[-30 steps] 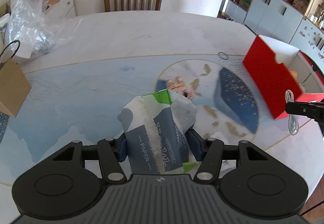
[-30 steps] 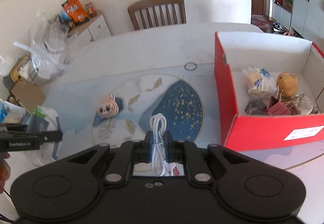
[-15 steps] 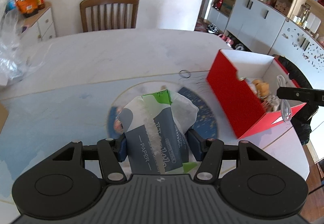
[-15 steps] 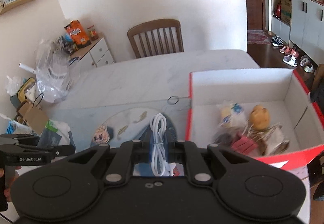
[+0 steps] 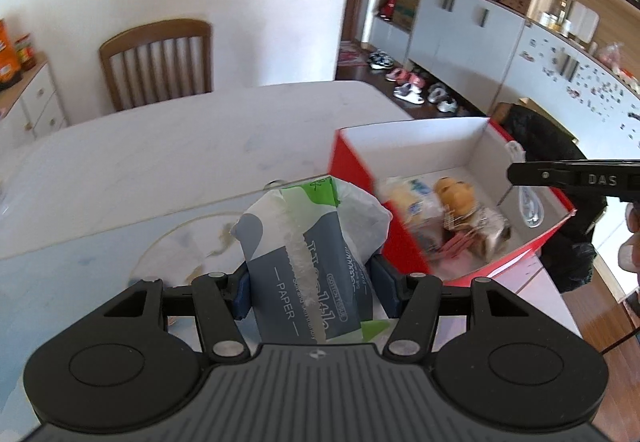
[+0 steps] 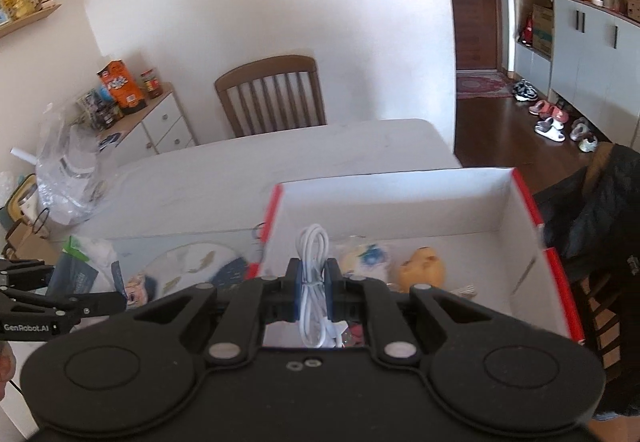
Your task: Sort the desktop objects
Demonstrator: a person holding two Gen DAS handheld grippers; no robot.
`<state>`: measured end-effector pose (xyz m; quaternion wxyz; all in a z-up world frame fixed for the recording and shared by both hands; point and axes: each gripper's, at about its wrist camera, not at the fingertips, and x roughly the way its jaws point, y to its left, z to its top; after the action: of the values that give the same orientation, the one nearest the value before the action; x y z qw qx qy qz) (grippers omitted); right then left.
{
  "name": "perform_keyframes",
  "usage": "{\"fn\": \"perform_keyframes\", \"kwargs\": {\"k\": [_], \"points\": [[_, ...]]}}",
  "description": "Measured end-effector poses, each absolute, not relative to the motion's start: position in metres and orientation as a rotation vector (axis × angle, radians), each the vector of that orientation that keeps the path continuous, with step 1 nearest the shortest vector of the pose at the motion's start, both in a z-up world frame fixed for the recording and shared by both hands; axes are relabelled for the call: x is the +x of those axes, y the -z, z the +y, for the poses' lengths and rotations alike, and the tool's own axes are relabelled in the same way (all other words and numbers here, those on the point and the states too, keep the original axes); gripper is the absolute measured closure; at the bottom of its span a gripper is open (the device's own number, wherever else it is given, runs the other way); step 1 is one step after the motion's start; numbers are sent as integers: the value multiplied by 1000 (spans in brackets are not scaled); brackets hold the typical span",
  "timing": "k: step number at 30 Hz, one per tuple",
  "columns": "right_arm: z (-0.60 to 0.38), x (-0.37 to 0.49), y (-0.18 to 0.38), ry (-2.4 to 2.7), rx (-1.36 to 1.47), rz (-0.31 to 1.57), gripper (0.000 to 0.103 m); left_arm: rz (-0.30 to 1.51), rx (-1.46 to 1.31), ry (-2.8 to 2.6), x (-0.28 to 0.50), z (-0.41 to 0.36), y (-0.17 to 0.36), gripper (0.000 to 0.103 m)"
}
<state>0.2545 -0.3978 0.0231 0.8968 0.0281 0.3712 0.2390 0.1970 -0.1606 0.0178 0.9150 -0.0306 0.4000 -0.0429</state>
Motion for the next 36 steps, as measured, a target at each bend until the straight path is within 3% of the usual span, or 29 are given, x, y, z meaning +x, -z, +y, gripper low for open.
{"fn": "perform_keyframes", "kwargs": {"k": [18,36], "points": [[-445,296,2,-428,16,802,92,868,83,237,284,-274,2,45],[-441,340,58,-417,-109,905,92,981,244,222,341,-307,45,45]]}}
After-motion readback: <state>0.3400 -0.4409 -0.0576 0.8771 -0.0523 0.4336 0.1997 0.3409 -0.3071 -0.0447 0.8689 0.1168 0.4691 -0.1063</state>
